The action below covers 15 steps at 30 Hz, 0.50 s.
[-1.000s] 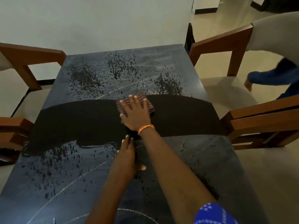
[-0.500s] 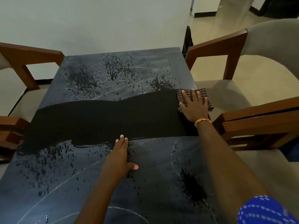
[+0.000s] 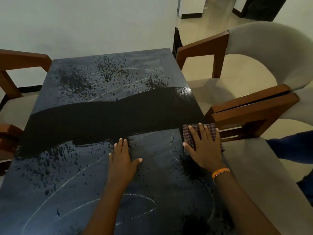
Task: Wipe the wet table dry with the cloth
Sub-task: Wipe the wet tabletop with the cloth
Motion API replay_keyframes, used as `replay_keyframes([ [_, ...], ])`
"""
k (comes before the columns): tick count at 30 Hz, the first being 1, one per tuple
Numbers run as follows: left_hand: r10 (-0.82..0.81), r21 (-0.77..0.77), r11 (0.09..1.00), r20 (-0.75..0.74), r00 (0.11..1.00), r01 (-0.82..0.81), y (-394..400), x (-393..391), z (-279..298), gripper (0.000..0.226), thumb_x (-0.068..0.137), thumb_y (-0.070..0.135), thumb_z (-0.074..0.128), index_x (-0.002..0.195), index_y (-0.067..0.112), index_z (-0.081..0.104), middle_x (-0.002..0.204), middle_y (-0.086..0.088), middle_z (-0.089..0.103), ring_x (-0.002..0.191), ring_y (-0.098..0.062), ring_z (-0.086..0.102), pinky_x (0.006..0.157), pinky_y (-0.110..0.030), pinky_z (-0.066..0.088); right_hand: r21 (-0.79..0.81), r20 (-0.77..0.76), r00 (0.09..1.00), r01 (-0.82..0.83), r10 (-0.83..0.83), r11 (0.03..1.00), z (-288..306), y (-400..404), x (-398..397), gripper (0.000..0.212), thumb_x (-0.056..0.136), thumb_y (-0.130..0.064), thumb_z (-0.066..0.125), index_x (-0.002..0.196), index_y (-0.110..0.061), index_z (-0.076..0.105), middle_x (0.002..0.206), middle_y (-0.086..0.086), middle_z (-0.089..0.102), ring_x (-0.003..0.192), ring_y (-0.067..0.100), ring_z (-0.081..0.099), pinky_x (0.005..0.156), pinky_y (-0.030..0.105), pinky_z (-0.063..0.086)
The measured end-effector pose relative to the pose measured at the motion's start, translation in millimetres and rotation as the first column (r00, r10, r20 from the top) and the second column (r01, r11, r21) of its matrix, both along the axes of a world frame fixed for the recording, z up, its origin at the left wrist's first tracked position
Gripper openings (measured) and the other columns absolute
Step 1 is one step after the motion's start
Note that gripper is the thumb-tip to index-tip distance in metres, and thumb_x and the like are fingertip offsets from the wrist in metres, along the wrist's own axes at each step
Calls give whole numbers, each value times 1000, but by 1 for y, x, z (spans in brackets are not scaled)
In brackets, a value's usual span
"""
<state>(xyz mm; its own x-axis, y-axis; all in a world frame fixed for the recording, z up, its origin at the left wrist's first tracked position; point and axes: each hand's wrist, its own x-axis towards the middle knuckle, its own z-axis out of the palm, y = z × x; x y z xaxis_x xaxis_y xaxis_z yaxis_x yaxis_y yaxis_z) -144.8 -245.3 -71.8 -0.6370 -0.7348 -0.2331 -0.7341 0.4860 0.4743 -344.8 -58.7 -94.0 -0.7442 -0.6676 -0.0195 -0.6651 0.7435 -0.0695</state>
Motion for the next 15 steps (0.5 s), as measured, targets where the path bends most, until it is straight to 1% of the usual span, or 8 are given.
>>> replay_keyframes([
  [2,5,18,1000,-6,1000,-5,1,10,-2,84,87,34,59,148,11,6,158,-5,1,146,-22,-3,117,-41,2,-8,32,999,-34,34,999,3,-7,-10,70,91,-63,27,150,-31,8,160,6,3,148,25,1,116,51,-7],
  [4,12,24,1000,-27,1000,-12,0,20,-2,83,88,29,59,148,11,5,158,-5,3,146,-22,-1,117,-40,3,-21,41,999,-10,11,1000,2,-21,-11,69,92,-61,28,150,-31,6,160,8,0,148,28,-1,117,53,-4],
  [6,29,44,999,-53,998,-27,-3,30,-1,81,89,23,58,148,11,5,158,-6,5,146,-22,1,117,-40,5,-34,50,999,13,-12,999,0,-42,2,69,93,-60,28,151,-30,5,160,11,-2,147,30,-3,116,54,-5],
  [8,49,61,997,-66,997,-45,-9,41,0,79,89,18,58,148,10,6,158,-7,7,146,-23,2,118,-41,7,-52,58,998,-7,10,999,1,-67,21,69,93,-59,28,151,-28,5,160,13,-2,147,32,-4,116,53,-7],
  [11,84,71,994,-59,995,-80,-21,61,1,76,89,13,56,148,8,8,158,-9,8,146,-25,3,119,-44,10,-87,77,993,-82,88,993,3,-112,60,68,94,-56,30,151,-27,7,159,14,-2,147,33,-4,115,52,-9],
  [15,117,24,993,-44,992,-116,-46,100,5,74,90,12,54,147,7,9,157,-11,11,145,-25,4,118,-43,7,-124,113,974,-180,194,976,3,-175,123,68,94,-52,34,151,-26,9,159,15,-1,147,33,-3,117,53,-7],
])
